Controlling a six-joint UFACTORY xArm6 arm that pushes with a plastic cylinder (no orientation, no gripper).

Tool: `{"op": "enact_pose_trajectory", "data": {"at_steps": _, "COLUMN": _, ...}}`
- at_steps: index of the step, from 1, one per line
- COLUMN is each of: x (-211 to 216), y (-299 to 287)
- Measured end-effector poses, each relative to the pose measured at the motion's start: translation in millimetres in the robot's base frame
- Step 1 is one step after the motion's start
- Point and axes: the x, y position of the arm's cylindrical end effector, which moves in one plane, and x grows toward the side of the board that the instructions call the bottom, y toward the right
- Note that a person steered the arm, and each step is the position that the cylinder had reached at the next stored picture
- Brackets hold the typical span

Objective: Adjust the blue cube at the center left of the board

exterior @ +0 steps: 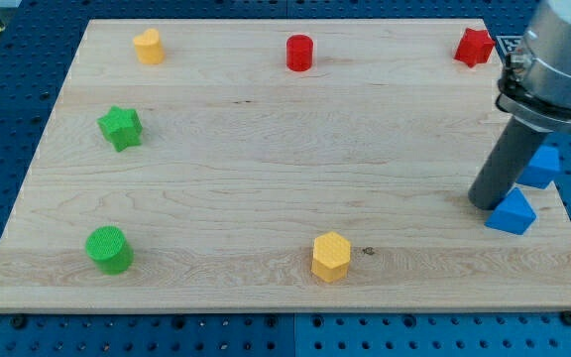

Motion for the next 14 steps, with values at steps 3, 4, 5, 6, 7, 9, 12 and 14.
{"op": "enact_pose_trajectory", "data": {"at_steps": 3, "x": 28.9, "y": 41.9}}
{"op": "enact_pose_trajectory", "data": {"at_steps": 4, "x": 42.8, "y": 41.9}}
{"op": "enact_pose_trajectory", "data": {"at_steps": 5, "x": 32.2, "y": 46.9}}
{"op": "enact_pose_trajectory", "data": {"at_steps": 6, "x": 22.6, "y": 66.0}}
{"op": "enact_pose_trajectory", "data": {"at_steps": 7, "x": 8.9, "y": 74.6}}
{"op": "enact_pose_trajectory", "data": {"at_steps": 9, "x": -10.2, "y": 81.9}}
{"op": "enact_pose_trajectory", "data": {"at_steps": 12, "x": -52.9, "y": 100.5}}
{"op": "enact_pose_trajectory", "data": {"at_steps": 14, "x": -38.6, "y": 107.4}}
